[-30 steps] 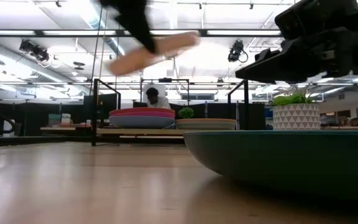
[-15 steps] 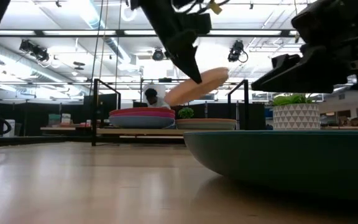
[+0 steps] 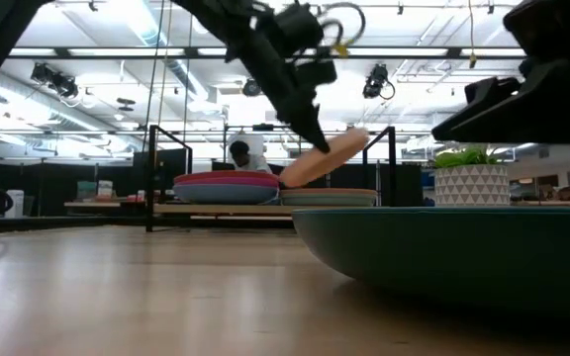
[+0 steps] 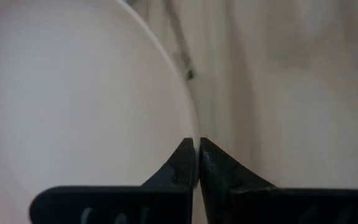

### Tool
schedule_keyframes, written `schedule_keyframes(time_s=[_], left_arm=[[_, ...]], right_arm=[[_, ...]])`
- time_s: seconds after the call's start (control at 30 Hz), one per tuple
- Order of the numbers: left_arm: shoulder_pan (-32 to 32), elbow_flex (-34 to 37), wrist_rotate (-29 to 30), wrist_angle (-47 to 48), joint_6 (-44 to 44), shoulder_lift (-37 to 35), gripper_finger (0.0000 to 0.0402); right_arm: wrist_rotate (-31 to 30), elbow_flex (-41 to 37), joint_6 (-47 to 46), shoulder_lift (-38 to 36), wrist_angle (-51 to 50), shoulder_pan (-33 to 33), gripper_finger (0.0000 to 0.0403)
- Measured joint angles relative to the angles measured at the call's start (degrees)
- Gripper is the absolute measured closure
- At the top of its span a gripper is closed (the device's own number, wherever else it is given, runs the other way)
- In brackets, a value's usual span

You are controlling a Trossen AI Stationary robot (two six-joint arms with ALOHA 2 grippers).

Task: Place and stack plates onto a shelf
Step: Stack the white plate on top of the brown plate on the shelf, then stack the green plate on top of the orange plate on the shelf

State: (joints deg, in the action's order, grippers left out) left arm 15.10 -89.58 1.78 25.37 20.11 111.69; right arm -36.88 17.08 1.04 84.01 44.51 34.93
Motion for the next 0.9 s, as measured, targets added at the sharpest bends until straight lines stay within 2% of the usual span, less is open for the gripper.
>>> schedule_keyframes(time_s=[0.27,0.63,0.9], left_arm=[[0.22,0.00,3.50,-0.38,5.00,3.61,0.0384],[0.21,0.00,4.77,0.85,4.23,3.59,0.0285],[-1.20,0.00,4.10,1.02,3.06,3.57,0.0277]], right_arm=[[-2.74,0.03,-0.02,-0.04,0.41,2.49,0.0241],[-2.72,0.04,-0.02,-0.07,0.41,2.63,0.0241],[-2.73,0.02,-0.02,-0.07,0.41,2.62,0.0241]])
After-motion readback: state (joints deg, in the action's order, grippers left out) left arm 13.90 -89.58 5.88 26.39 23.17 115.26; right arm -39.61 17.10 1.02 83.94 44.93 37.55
